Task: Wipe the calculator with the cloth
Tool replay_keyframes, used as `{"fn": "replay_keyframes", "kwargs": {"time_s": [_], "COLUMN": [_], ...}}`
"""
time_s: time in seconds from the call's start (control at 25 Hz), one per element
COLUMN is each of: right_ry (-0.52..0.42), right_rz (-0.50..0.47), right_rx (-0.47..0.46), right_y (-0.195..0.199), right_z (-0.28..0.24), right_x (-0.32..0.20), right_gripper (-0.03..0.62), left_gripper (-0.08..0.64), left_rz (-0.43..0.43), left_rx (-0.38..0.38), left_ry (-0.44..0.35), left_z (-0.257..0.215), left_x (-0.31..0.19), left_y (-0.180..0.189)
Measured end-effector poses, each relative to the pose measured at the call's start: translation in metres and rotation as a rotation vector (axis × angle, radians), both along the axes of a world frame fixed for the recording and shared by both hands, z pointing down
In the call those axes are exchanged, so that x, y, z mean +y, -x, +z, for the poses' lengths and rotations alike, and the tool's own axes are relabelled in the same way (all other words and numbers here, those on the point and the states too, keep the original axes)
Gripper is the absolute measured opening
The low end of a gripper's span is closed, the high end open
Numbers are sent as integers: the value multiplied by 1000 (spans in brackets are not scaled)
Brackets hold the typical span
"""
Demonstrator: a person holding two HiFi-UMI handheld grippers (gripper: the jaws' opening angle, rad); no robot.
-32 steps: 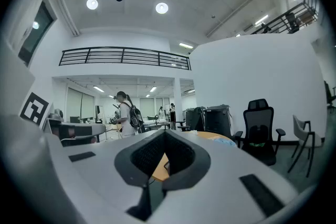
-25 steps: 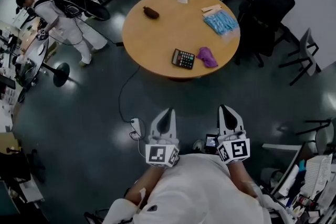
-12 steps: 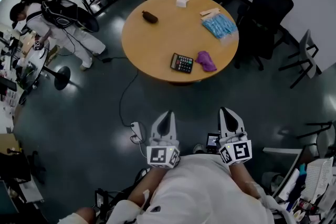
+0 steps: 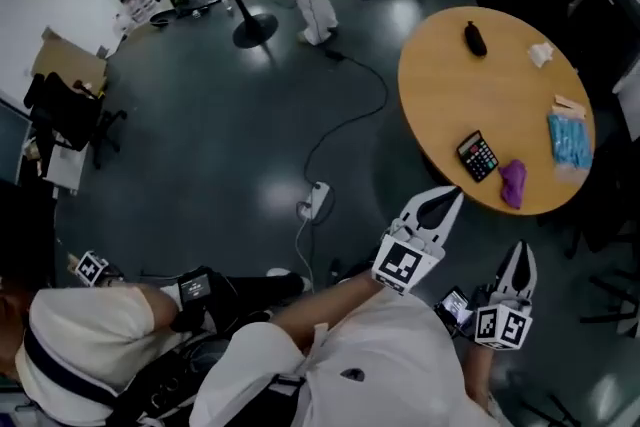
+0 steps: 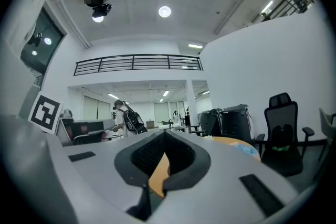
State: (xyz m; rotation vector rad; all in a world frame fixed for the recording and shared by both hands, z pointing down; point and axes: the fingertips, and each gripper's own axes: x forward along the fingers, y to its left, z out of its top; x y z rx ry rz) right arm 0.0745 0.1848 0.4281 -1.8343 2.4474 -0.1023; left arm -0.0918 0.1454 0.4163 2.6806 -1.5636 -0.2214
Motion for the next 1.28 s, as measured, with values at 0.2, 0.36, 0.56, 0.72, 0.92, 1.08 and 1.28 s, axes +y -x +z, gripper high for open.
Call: {"fn": "replay_keyframes", "kwargs": {"time_s": [0.2, 0.36, 0.56, 0.72, 0.92, 1.08, 1.28], "right_ry": [11, 32, 39, 59, 102, 127, 121], "right_rz": [30, 71, 59, 17, -80, -127, -119], "right_rx": [20, 8, 16, 18, 13, 23, 26], "right_y": [-13, -34, -42, -51, -61, -73, -83], "right_z": [-13, -18, -20, -14, 12, 22, 25], "right_x": [-63, -107, -152, -180, -214, -234, -247], "right_gripper": [15, 15, 15, 15, 15, 15, 15], "left_gripper": [8, 8, 8, 8, 8, 8, 22], "left_rz": [-49, -30, -36, -48, -109, -81, -43], "left_rx": [38, 44, 59, 52, -2, -35, -101], "left_ry": [68, 95, 137, 168, 188, 242, 429], "left_z": [11, 21, 31, 41, 70, 112, 211], "left_x": [-65, -110, -153, -171, -194, -212, -229], "left_y": [17, 11, 7, -7, -22, -33, -30]}}
